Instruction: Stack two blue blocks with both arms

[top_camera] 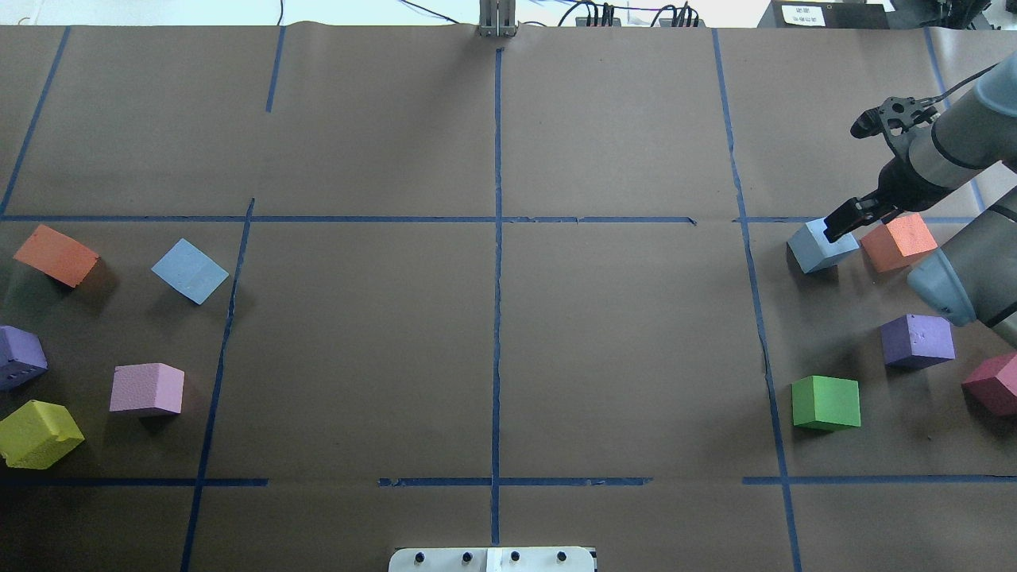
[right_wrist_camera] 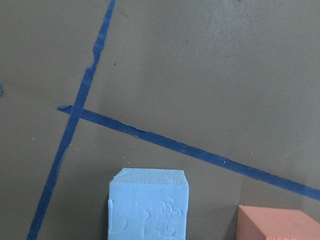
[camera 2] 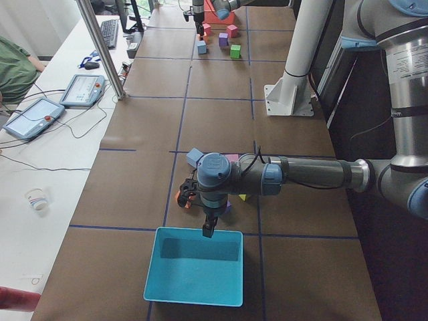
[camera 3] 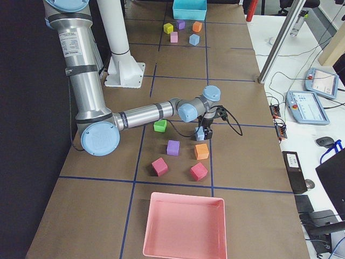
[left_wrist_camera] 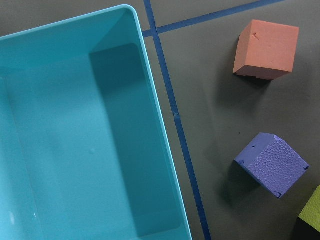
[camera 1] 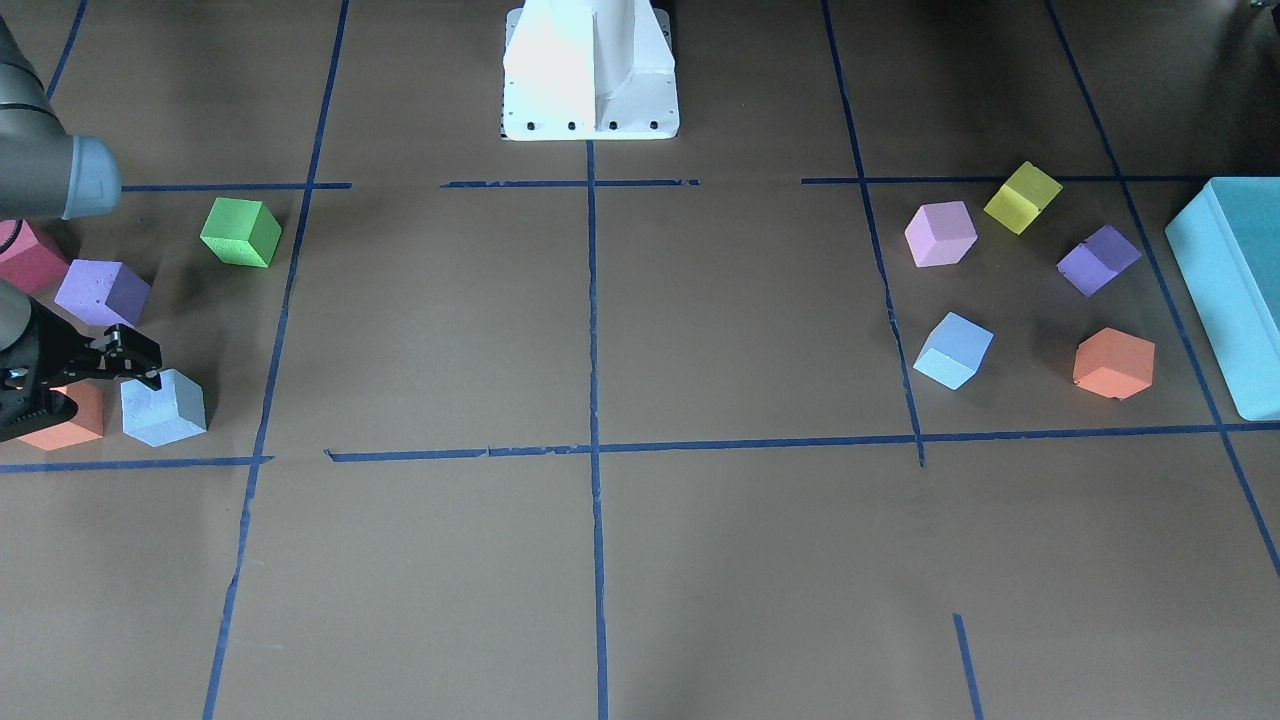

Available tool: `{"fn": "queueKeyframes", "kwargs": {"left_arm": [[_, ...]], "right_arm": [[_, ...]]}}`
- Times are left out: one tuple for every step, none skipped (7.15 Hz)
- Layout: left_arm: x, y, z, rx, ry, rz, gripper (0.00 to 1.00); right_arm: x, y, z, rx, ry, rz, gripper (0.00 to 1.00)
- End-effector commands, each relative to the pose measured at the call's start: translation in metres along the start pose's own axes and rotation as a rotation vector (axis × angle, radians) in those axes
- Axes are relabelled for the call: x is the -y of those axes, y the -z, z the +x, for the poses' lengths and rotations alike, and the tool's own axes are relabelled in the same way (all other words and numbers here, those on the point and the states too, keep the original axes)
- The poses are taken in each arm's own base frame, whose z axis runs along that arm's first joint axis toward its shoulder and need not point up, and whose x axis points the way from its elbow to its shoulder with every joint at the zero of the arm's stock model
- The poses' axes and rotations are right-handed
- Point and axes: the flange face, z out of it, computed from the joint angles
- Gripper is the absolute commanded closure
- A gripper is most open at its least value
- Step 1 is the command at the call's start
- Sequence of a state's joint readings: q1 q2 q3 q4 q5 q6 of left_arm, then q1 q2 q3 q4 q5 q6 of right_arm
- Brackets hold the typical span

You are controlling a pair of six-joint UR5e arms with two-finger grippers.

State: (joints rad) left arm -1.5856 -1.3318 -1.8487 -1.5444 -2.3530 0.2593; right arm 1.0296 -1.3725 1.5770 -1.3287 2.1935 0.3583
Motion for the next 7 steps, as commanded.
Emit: {"fn": "queueKeyframes", "kwargs": {"left_arm": [[0.0, 0.002, 0.001, 0.001, -0.002, 0.002, 0.0], [0.001, 0.004, 0.003, 0.002, -0.006, 0.007, 0.0], [0.002, 0.005, 0.005, 0.002, -0.01, 0.009, 0.0], [-0.003, 0.006, 0.007, 0.002, -0.01, 0.009, 0.0], [-0.005, 0.008, 0.01, 0.003, -0.014, 0.012, 0.0], [-0.005, 0.008, 0.01, 0.003, -0.014, 0.012, 0.0], [-0.005, 0.008, 0.01, 0.003, -0.015, 0.013, 0.0]], "right_arm": [[0.004, -0.01, -0.011, -0.006, 0.013, -0.011, 0.0], [0.009, -0.006, -0.016, -0.001, 0.017, -0.002, 0.0], [0.007, -0.013, -0.011, -0.007, 0.012, -0.015, 0.0], [0.007, -0.019, -0.009, -0.01, 0.009, -0.026, 0.0], [0.005, -0.027, -0.009, -0.012, 0.008, -0.041, 0.0], [0.004, -0.03, -0.011, -0.011, 0.01, -0.047, 0.01], [0.004, -0.032, -0.015, -0.01, 0.016, -0.05, 0.07]]}}
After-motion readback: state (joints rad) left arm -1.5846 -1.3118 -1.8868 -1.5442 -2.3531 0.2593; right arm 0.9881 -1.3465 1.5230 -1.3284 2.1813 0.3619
